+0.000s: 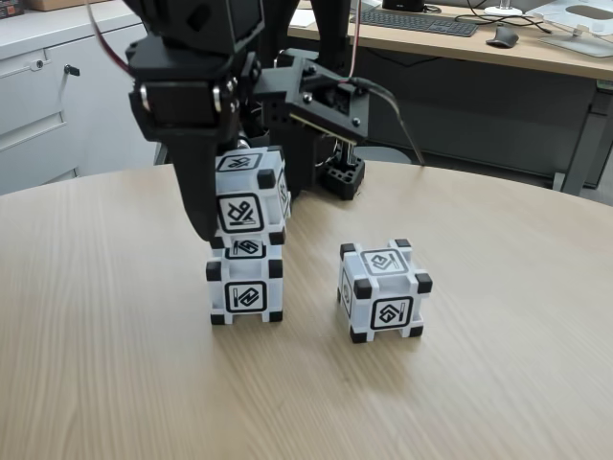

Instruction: Stack cubes from left to right.

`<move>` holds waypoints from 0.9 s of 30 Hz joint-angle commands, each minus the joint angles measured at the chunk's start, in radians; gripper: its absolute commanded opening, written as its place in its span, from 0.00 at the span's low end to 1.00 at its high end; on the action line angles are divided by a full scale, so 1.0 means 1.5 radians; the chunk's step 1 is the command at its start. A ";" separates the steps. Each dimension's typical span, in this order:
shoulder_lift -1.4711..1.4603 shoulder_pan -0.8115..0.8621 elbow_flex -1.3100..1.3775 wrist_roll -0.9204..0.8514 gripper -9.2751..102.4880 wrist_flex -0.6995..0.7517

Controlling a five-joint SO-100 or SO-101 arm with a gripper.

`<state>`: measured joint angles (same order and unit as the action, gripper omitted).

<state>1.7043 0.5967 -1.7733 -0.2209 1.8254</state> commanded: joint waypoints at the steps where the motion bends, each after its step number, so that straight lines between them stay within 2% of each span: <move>1: 0.004 -0.002 0.022 0.004 0.08 0.005; 10: 0.004 0.007 0.024 0.001 0.08 -0.046; 27: 0.004 0.007 0.024 -0.030 0.10 -0.048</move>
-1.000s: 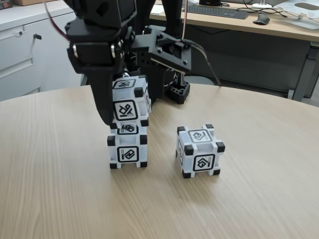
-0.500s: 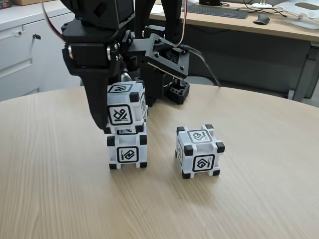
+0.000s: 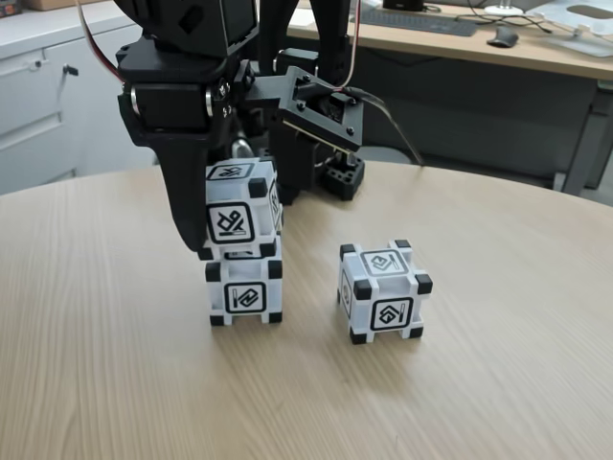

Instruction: Stack cubes from left to right.

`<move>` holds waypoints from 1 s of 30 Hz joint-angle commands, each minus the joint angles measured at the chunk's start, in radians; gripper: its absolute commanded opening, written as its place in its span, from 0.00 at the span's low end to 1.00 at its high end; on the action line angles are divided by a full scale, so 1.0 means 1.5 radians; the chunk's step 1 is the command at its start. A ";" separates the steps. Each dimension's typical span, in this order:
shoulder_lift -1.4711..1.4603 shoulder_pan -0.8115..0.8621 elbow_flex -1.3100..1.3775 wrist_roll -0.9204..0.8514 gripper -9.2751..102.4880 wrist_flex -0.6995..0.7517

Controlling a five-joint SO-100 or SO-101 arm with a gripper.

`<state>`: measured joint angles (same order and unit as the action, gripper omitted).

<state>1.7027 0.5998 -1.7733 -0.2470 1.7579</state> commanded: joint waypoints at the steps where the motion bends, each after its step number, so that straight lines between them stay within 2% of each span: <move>1: 0.005 0.005 0.024 -0.017 0.11 -0.003; 5: 0.005 0.005 0.024 -0.024 0.19 -0.003; 12: 0.005 0.005 0.024 -0.030 0.27 -0.003; 15: 0.005 0.005 0.024 -0.030 0.37 -0.003; 30: 0.015 -0.007 0.024 -0.026 0.36 -0.002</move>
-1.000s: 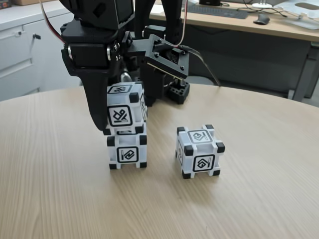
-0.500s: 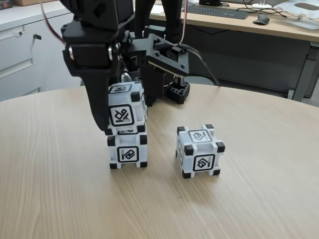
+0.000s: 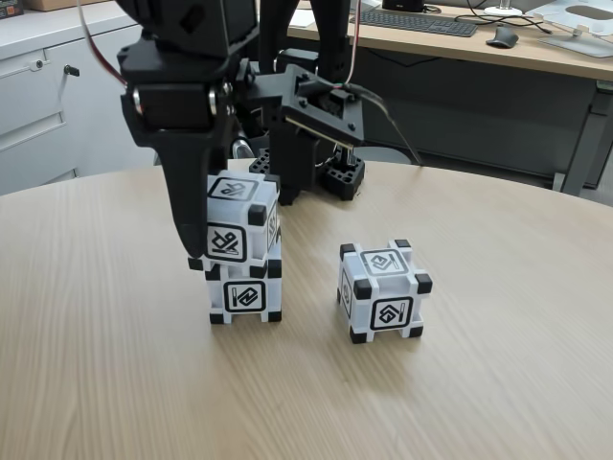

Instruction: Stack cubes from left to right.

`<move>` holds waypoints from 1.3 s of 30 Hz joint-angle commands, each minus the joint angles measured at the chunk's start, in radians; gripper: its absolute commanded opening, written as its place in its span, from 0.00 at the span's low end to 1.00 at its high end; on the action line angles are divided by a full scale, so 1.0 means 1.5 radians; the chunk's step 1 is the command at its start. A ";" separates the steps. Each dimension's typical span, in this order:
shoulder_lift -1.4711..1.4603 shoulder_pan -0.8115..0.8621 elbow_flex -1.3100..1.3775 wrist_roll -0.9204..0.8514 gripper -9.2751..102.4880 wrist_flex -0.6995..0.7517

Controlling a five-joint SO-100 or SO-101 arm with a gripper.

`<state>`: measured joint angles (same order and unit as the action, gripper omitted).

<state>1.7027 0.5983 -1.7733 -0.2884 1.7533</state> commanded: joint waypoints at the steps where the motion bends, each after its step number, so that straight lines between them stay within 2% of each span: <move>1: 0.015 -0.008 0.024 0.002 0.37 0.001; 11: 0.016 -0.110 0.014 0.031 0.39 0.010; 29: 0.016 -0.230 0.014 0.061 0.42 0.011; 39: 0.011 -0.340 0.024 0.134 0.42 0.011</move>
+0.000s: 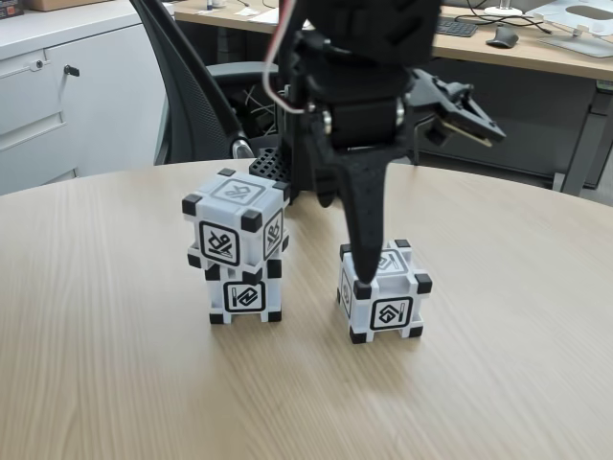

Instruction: Stack cubes from left to right.

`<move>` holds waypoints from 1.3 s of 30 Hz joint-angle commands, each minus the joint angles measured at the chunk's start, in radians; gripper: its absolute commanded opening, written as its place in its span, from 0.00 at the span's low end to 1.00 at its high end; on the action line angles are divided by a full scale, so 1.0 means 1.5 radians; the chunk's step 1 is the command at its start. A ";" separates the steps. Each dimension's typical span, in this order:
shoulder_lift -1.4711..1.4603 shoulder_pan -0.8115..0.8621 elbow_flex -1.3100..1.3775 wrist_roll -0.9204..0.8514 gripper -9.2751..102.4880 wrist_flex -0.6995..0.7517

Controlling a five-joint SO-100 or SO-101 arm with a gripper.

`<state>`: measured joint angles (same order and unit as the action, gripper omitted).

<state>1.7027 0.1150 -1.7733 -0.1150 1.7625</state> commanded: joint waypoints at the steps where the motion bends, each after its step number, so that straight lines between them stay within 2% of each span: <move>1: 0.011 -0.027 0.024 0.025 0.42 0.005; 10: 0.012 -0.100 0.024 0.071 0.42 0.005; 22: -0.001 -0.089 0.015 0.060 0.40 -0.005; 29: -0.098 -0.088 0.024 0.072 0.40 -0.005; 35: -0.105 -0.088 0.024 0.074 0.40 -0.006; 39: -0.106 -0.087 0.024 0.081 0.40 -0.046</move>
<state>1.5401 -0.0261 -1.7733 -0.0046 1.7257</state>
